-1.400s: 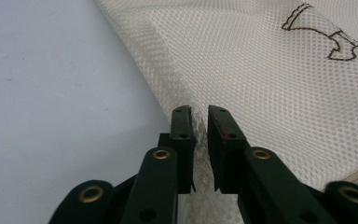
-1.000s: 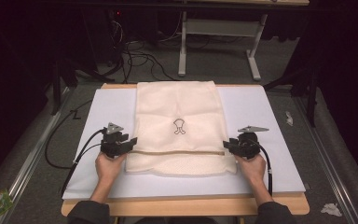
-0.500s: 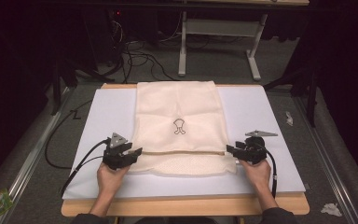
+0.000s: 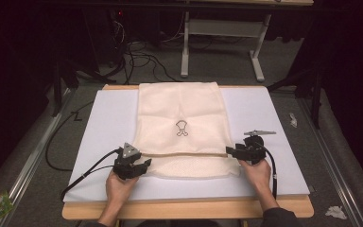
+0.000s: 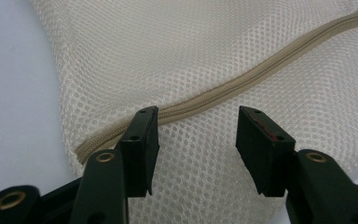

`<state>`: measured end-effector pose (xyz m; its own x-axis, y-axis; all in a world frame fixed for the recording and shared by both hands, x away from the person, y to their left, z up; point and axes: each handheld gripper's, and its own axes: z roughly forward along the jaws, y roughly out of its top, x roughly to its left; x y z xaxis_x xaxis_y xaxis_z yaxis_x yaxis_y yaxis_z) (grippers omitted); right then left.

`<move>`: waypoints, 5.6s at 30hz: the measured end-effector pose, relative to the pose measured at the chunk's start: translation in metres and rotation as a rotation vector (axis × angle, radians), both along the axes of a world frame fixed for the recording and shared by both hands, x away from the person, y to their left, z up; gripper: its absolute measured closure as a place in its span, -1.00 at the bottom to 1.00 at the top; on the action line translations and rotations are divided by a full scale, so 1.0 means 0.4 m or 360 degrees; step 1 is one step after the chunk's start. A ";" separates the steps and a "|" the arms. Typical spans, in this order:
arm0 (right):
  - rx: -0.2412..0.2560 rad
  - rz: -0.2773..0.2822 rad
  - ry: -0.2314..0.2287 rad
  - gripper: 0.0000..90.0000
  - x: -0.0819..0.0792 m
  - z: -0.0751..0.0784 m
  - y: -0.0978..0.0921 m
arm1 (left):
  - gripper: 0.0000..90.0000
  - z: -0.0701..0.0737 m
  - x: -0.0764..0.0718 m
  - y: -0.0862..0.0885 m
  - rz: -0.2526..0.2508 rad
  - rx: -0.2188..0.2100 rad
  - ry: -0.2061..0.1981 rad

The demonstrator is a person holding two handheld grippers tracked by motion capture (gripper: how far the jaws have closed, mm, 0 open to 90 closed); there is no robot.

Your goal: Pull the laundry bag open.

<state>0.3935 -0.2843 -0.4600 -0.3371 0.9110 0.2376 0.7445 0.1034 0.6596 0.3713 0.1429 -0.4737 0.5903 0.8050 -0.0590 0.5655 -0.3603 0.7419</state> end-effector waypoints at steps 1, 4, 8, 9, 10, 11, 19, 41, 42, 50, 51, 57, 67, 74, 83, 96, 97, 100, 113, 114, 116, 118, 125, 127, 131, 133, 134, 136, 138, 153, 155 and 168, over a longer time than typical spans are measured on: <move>-0.0007 -0.0009 0.0016 0.00 0.011 0.001 0.007 | 0.10 -0.002 0.000 -0.001 0.0000 0.0010 0.0002; -0.0042 -0.0021 0.0073 -0.04 0.035 0.003 0.020 | 0.09 -0.009 -0.001 -0.004 0.0000 0.0036 0.0002; -0.0094 -0.0029 0.0149 -0.08 0.060 -0.003 0.036 | 0.08 -0.011 -0.002 -0.006 0.0000 0.0047 -0.0003; -0.0104 -0.0026 0.0159 -0.08 0.063 -0.005 0.038 | 0.08 -0.012 -0.002 -0.006 0.0001 0.0046 -0.0004; -0.0117 -0.0028 0.0164 -0.08 0.066 -0.004 0.041 | 0.08 -0.012 -0.001 -0.006 -0.0002 0.0049 -0.0003; -0.0131 -0.0023 0.0172 -0.09 0.069 -0.002 0.044 | 0.08 -0.013 -0.001 -0.007 -0.0003 0.0047 -0.0003; -0.0418 0.0000 0.0221 -0.09 0.085 0.005 0.097 | 0.08 -0.016 -0.001 -0.010 0.0003 0.0057 -0.0006; -0.0146 0.0145 0.0198 0.82 0.074 0.005 0.055 | 0.10 -0.011 0.005 -0.023 0.0019 0.0104 0.0019; -0.0149 0.0140 0.0200 0.65 0.071 0.003 0.052 | 0.10 -0.010 0.006 -0.025 0.0027 0.0112 0.0027; -0.0409 0.0102 0.0206 0.14 0.051 0.009 0.091 | 0.11 -0.010 0.005 -0.028 0.0046 0.0113 0.0027; -0.0464 0.0091 0.0217 0.14 0.052 0.011 0.104 | 0.11 -0.010 0.005 -0.028 0.0048 0.0113 0.0031; -0.0222 0.0108 0.0224 0.46 0.053 0.007 0.080 | 0.11 -0.011 0.006 -0.029 0.0054 0.0105 0.0031; 0.0073 0.0116 0.0304 0.66 0.068 -0.006 0.046 | 0.11 -0.009 0.007 -0.029 0.0055 0.0104 0.0041; 0.0035 0.0151 0.0240 0.94 0.065 0.004 0.045 | 0.15 -0.006 0.015 -0.022 0.0012 0.0090 0.0053; 0.0111 0.0170 0.0160 0.95 0.046 0.032 0.028 | 0.25 0.021 0.005 -0.023 -0.0053 -0.0157 0.0038; 0.0145 0.0197 0.0086 0.95 0.039 0.051 0.034 | 0.26 0.076 -0.006 -0.110 -0.0214 -0.0218 0.0051; 0.0145 0.0197 0.0086 0.95 0.039 0.051 0.034 | 0.26 0.076 -0.006 -0.110 -0.0214 -0.0218 0.0051; 0.0124 0.0211 0.0073 0.95 0.038 0.057 0.038 | 0.25 0.090 -0.006 -0.138 -0.0255 -0.0205 0.0051; 0.0122 0.0216 0.0037 0.95 0.032 0.069 0.037 | 0.17 0.141 0.008 -0.296 -0.0440 -0.0210 0.0044; 0.0122 0.0216 0.0037 0.95 0.032 0.069 0.037 | 0.17 0.141 0.008 -0.296 -0.0440 -0.0210 0.0044; 0.0116 0.0215 0.0031 0.95 0.032 0.072 0.040 | 0.17 0.144 0.012 -0.316 -0.0468 -0.0190 0.0047; 0.0117 0.0215 0.0034 0.95 0.033 0.072 0.041 | 0.17 0.143 0.016 -0.328 -0.0473 -0.0187 0.0052; 0.0146 0.0221 0.0017 0.95 0.032 0.082 0.040 | 0.21 0.137 0.026 -0.337 -0.0468 -0.0230 0.0074; 0.0148 0.0225 0.0009 0.95 0.032 0.087 0.041 | 0.21 0.134 0.029 -0.340 -0.0463 -0.0242 0.0080; 0.0160 0.0229 -0.0005 0.95 0.034 0.095 0.047 | 0.22 0.127 0.034 -0.346 -0.0456 -0.0267 0.0096; 0.0158 0.0231 -0.0006 0.95 0.034 0.097 0.051 | 0.22 0.125 0.037 -0.347 -0.0465 -0.0275 0.0109; 0.0158 0.0234 -0.0006 0.95 0.034 0.098 0.052 | 0.22 0.123 0.038 -0.349 -0.0462 -0.0288 0.0117; 0.0166 0.0234 -0.0013 0.95 0.035 0.101 0.057 | 0.22 0.120 0.042 -0.359 -0.0481 -0.0247 0.0127; 0.0167 0.0243 -0.0018 0.95 0.035 0.102 0.062 | 0.22 0.119 0.043 -0.376 -0.0505 -0.0222 0.0128; 0.0234 0.0248 -0.0064 0.95 0.035 0.112 0.083 | 0.19 0.111 0.054 -0.416 -0.0510 -0.0293 0.0170; 0.0249 0.0250 -0.0062 0.95 0.035 0.112 0.085 | 0.20 0.110 0.053 -0.417 -0.0521 -0.0296 0.0169; 0.0246 0.0288 -0.0081 0.95 0.036 0.117 0.116 | 0.21 0.092 0.055 -0.428 -0.0503 -0.0305 0.0160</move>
<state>0.4079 -0.2381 -0.4134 -0.5066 0.7888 0.3481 0.6883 0.1269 0.7143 0.3933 -0.0284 -0.4368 0.7911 0.5531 -0.2613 0.5223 -0.3884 0.7591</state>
